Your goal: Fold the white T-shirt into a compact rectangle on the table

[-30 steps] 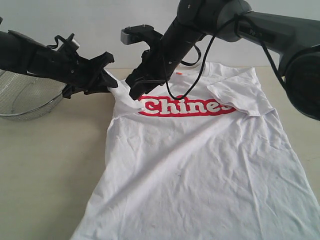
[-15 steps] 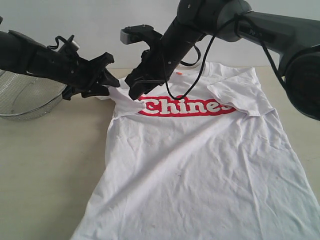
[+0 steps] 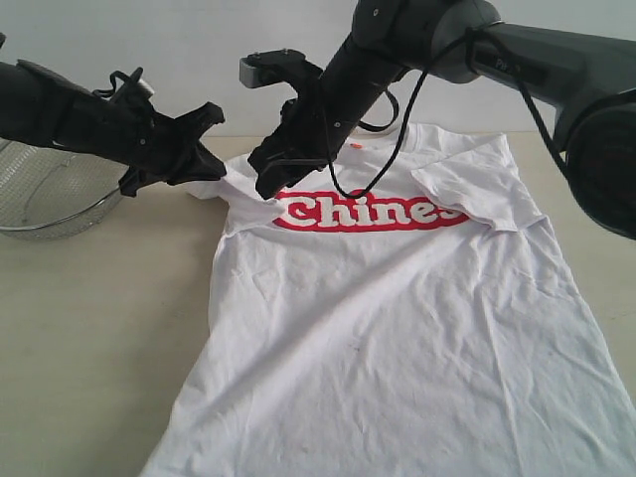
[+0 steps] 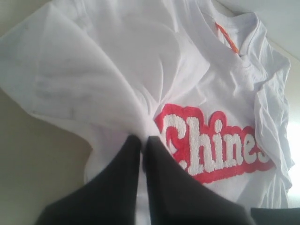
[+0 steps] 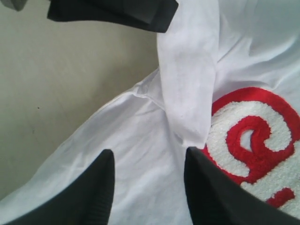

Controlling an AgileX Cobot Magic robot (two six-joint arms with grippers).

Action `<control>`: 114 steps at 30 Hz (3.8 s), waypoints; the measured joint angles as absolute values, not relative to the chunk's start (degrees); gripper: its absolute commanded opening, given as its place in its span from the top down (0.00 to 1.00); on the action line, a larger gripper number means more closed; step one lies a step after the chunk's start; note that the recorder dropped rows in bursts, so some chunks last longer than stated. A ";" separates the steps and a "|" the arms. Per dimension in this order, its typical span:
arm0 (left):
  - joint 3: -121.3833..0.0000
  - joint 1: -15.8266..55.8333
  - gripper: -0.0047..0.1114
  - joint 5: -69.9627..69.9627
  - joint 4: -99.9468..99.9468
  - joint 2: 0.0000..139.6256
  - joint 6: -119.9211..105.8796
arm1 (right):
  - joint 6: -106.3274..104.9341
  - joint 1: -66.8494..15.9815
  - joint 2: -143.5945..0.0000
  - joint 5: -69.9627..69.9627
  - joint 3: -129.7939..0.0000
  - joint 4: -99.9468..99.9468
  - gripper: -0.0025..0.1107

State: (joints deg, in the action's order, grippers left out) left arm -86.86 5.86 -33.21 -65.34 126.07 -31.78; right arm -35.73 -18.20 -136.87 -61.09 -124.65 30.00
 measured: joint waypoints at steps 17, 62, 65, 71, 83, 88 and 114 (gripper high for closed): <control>-95.34 6.19 0.92 -32.18 -71.81 128.82 -39.59 | -29.94 -16.30 -136.87 -60.77 -124.65 30.90 0.62; -66.23 9.65 0.92 -32.31 -36.98 108.36 -26.90 | -40.74 -15.41 -151.80 -57.31 -141.00 36.42 0.55; -66.23 9.65 0.92 -32.32 -36.98 108.36 -27.10 | -41.22 -15.41 -151.80 -57.79 -141.00 36.42 0.55; -66.23 9.65 0.92 -32.10 -37.21 108.36 -27.10 | -41.33 -15.41 -150.16 -57.27 -141.00 37.63 0.55; -66.23 9.65 0.92 -32.10 -37.44 108.36 -27.23 | -42.52 -16.26 -149.66 -56.83 -141.00 39.98 0.55; -66.23 9.65 0.92 -32.10 -37.44 108.36 -27.23 | -43.04 -16.73 -149.79 -56.72 -141.00 40.25 0.55; -66.23 9.65 0.92 -32.36 -37.64 108.36 -27.69 | -41.87 -16.73 -153.58 -52.89 -140.77 33.46 0.66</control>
State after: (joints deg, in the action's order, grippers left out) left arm -66.23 9.65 -32.36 -37.64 108.36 -27.69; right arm -41.87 -16.73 -153.58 -52.89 -140.77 33.46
